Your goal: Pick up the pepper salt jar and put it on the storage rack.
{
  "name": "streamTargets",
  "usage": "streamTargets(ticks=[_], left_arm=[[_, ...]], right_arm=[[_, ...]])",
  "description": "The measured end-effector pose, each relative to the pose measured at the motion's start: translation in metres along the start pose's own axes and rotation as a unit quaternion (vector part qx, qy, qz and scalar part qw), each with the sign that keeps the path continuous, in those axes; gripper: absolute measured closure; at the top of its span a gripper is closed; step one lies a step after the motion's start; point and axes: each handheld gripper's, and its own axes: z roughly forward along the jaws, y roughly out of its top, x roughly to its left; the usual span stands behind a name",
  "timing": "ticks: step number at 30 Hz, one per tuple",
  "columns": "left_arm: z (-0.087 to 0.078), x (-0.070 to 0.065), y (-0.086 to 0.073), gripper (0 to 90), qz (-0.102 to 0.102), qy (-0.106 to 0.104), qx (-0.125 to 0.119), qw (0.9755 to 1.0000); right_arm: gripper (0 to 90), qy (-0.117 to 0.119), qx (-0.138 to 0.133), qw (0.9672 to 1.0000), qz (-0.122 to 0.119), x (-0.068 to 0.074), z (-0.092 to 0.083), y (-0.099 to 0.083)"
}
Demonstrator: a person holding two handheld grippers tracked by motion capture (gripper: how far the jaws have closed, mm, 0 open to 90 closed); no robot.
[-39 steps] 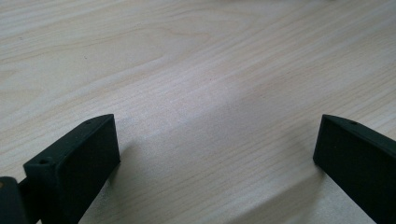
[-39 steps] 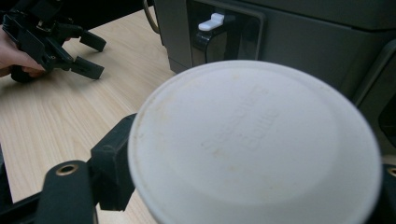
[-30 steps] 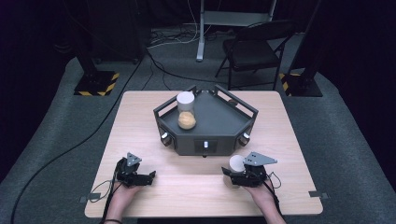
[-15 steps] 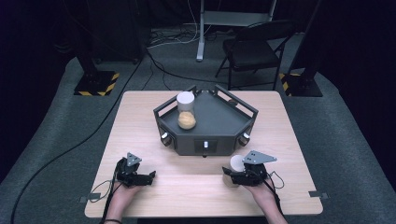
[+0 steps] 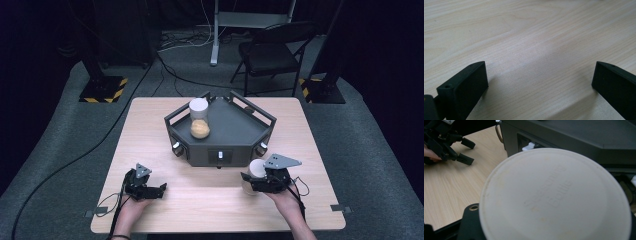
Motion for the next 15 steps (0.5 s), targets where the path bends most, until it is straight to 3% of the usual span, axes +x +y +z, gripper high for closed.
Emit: streamTargets(ticks=[15], left_arm=[[0.0, 0.0, 0.0, 0.0, 0.0, 0.0, 0.0, 1.0]], right_arm=[[33.9, 0.006, -0.005, 0.9999, -0.008, -0.012, -0.017, 0.049]])
